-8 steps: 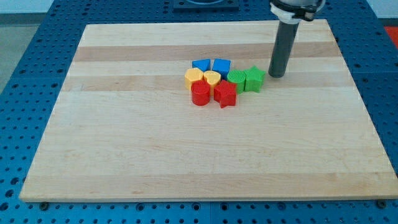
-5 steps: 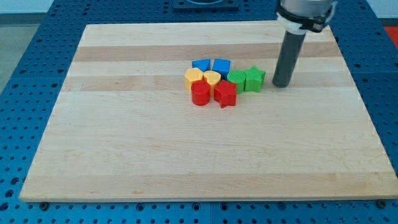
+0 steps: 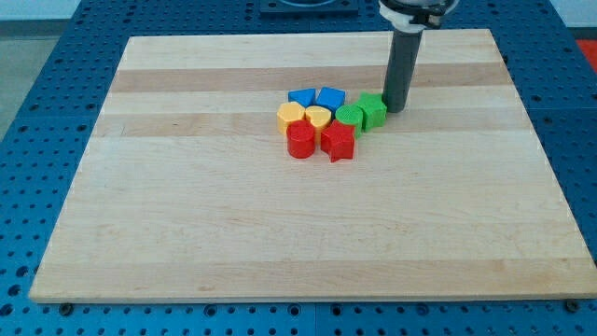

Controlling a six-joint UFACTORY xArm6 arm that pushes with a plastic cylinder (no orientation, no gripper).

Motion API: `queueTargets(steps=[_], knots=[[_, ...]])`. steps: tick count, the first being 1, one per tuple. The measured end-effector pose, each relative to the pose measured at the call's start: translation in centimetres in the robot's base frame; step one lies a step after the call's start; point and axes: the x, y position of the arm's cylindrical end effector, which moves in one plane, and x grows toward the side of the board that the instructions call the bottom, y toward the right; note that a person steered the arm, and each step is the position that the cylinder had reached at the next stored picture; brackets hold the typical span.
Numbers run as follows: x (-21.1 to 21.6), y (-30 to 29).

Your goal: Move the green star into the right of the cube

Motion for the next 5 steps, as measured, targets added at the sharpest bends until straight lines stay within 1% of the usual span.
queueTargets(steps=[3,5], knots=[[0.0,-2.4],[-0.1,-2.6]])
